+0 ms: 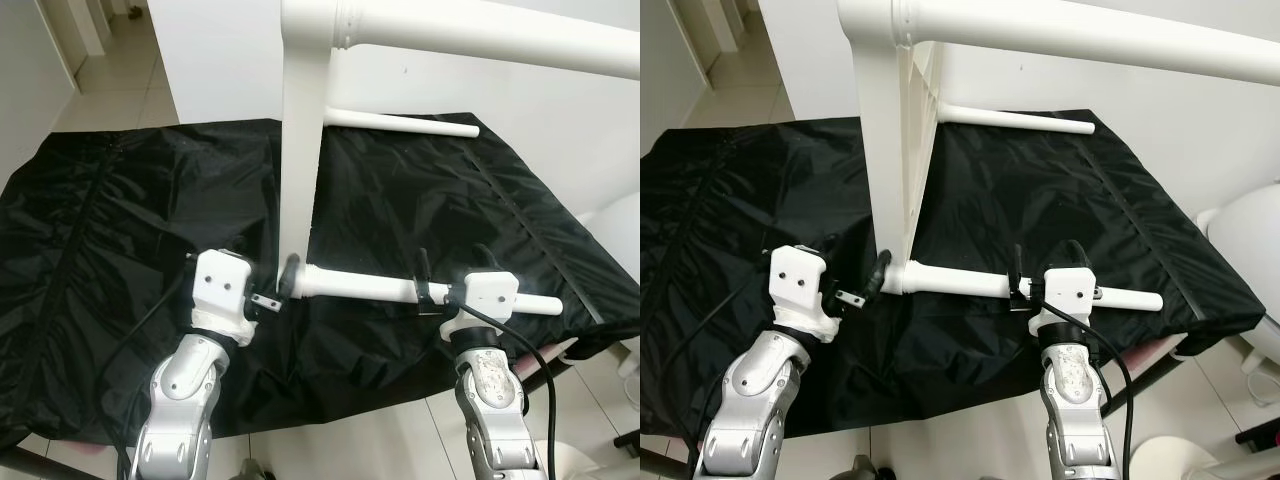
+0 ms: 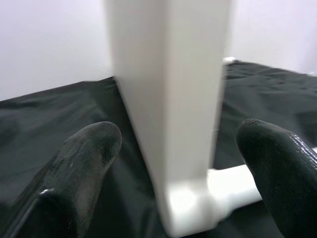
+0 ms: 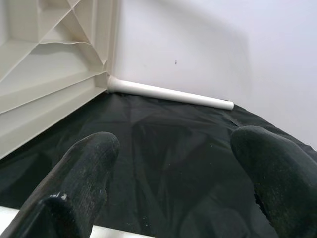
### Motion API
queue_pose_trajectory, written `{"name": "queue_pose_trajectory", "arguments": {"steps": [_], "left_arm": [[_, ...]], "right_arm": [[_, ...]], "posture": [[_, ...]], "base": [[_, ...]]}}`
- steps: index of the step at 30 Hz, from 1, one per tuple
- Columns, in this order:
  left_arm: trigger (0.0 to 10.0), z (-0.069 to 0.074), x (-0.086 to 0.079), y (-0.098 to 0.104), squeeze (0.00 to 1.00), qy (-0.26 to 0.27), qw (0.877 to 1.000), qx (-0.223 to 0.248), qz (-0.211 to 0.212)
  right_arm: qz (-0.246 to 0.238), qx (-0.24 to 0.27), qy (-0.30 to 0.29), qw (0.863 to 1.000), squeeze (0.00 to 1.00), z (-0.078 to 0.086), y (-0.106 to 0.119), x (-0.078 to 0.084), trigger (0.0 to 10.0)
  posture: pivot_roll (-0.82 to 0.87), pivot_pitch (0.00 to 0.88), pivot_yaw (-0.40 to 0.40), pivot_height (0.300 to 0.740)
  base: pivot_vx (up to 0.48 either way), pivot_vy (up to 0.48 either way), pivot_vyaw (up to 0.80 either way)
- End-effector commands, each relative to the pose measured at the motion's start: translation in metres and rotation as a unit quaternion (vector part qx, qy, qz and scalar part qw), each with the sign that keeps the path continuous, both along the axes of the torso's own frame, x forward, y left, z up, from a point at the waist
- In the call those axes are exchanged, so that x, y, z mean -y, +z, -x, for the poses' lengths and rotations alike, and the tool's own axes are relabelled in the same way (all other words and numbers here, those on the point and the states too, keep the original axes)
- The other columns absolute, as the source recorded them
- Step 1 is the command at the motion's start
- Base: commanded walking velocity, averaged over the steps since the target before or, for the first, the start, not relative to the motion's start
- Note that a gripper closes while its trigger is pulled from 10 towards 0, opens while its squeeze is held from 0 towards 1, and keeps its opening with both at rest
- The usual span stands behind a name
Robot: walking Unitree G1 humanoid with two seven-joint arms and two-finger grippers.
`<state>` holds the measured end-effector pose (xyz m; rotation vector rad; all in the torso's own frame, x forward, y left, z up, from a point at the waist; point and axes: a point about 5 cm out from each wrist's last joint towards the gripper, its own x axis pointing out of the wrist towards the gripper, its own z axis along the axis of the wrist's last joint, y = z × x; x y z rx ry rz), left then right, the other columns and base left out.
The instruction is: Building children table
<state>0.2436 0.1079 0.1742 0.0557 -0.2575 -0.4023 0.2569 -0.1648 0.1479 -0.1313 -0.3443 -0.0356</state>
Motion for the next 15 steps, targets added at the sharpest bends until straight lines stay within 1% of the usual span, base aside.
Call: {"name": "queue_pose_trajectory", "arguments": {"steps": [1,2,4,5,6,7,9,10,12,15], "left_arm": [[10.0,0.004,0.009,0.001,0.0,-0.051,0.999,-0.003,-0.008],[10.0,0.004,0.012,0.002,0.0,-0.053,0.998,-0.002,-0.017],[10.0,0.002,0.013,0.002,0.0,-0.048,0.999,-0.002,-0.023],[10.0,0.0,0.012,0.003,0.0,-0.037,0.999,-0.003,-0.028],[10.0,-0.005,0.012,0.004,0.0,-0.015,0.999,-0.003,-0.04],[10.0,-0.005,0.012,0.004,0.0,-0.015,0.999,-0.003,-0.04],[10.0,-0.011,0.012,0.007,0.0,0.014,0.999,-0.01,-0.049],[10.0,-0.011,0.012,0.007,0.0,0.014,0.999,-0.01,-0.049],[10.0,-0.018,0.013,0.01,0.0,0.044,0.998,-0.03,-0.042],[10.0,-0.02,0.014,0.012,0.0,0.057,0.997,-0.038,-0.038]], "right_arm": [[0.0,-0.005,0.007,1.0,0.0,-0.001,-0.001,-0.001,10.0],[0.002,-0.005,0.009,1.0,0.0,-0.001,-0.001,-0.002,10.0],[0.003,-0.005,0.01,1.0,0.0,-0.001,-0.001,-0.003,10.0],[0.004,-0.005,0.011,1.0,0.0,-0.001,-0.001,-0.003,10.0],[0.003,-0.005,0.012,1.0,0.0,-0.002,0.0,-0.004,10.0],[0.003,-0.005,0.012,1.0,0.0,-0.002,0.0,-0.004,10.0],[0.003,-0.005,0.013,1.0,0.0,-0.002,0.0,-0.005,10.0],[0.003,-0.005,0.013,1.0,0.0,-0.002,0.0,-0.005,10.0],[0.006,-0.002,0.017,1.0,0.0,-0.003,0.002,-0.006,10.0],[0.006,-0.002,0.017,1.0,0.0,-0.004,0.003,-0.006,10.0]], "posture": [[-0.07,0.095,0.013,0.74],[-0.06,0.098,0.013,0.74],[-0.06,0.099,0.014,0.74],[-0.07,0.1,0.014,0.74],[-0.07,0.105,0.012,0.74],[-0.07,0.105,0.012,0.74],[-0.07,0.108,0.01,0.74],[-0.07,0.108,0.01,0.74],[-0.07,0.115,0.006,0.74],[-0.08,0.119,0.002,0.74]], "base": [[0.0,0.0,0.0],[0.0,0.0,0.0],[0.0,0.0,0.0],[0.0,0.0,0.0],[0.0,0.0,0.0],[0.0,0.0,0.0],[0.0,0.0,0.0],[0.0,0.0,0.0],[0.0,0.0,0.0],[0.0,0.0,0.0]]}}
